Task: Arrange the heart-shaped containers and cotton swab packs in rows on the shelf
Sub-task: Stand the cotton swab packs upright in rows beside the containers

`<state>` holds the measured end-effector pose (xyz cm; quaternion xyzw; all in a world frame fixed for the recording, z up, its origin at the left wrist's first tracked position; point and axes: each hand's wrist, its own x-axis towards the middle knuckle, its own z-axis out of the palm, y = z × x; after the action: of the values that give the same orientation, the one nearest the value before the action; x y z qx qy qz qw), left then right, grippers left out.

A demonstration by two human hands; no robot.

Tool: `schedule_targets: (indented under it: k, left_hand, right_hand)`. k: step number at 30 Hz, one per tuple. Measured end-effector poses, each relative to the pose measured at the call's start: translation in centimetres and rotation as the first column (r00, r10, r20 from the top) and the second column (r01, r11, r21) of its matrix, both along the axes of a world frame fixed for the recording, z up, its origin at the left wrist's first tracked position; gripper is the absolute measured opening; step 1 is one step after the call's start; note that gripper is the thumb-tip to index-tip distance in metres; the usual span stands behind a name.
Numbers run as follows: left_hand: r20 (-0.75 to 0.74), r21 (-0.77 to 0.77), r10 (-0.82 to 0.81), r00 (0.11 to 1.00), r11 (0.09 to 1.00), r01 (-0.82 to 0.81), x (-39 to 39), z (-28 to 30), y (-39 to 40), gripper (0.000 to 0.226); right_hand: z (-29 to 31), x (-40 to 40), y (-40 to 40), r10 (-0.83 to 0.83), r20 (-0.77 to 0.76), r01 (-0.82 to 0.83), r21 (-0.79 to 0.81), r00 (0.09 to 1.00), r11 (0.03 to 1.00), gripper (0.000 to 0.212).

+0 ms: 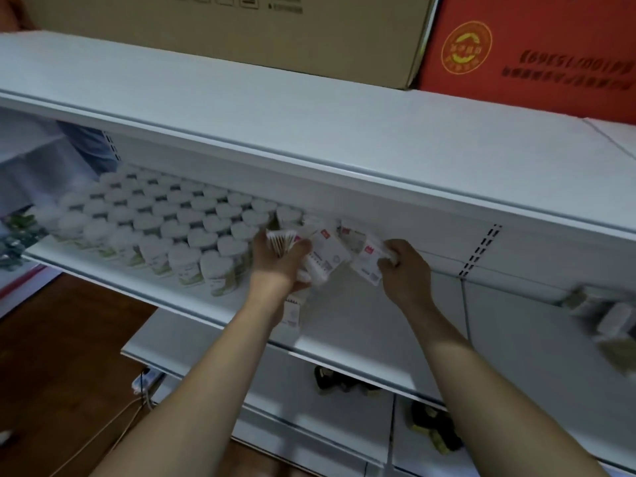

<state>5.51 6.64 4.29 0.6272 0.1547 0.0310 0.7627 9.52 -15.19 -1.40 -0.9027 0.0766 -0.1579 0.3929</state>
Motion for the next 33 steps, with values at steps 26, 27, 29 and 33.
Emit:
schedule_targets:
  k: [26,27,29,33]
  left_hand:
    - [0.025,-0.057,-0.262,0.965,0.963,0.263,6.4,-0.7,5.8,0.074]
    - [0.024,-0.056,-0.261,0.965,0.964,0.262,6.4,-0.8,5.7,0.075]
    - [0.025,-0.047,-0.259,0.966,0.965,0.260,6.4,-0.8,5.5,0.074]
    - [0.019,-0.043,-0.257,0.966,0.965,0.257,6.1,-1.0,4.8,0.074]
  right_hand:
    - [-4.8,6.9,3.9,-0.135,0.175,0.173,-0.223,0.975,0.959,0.028]
    - [-4.8,7.0,3.8,-0.139,0.173,0.173,-0.206,0.975,0.963,0.029]
    - [-4.7,7.0,3.6,-0.148,0.151,0.173,-0.167,0.977,0.971,0.030]
    - [-4.5,7.1,2.9,-0.101,0.139,0.125,-0.176,0.985,0.976,0.021]
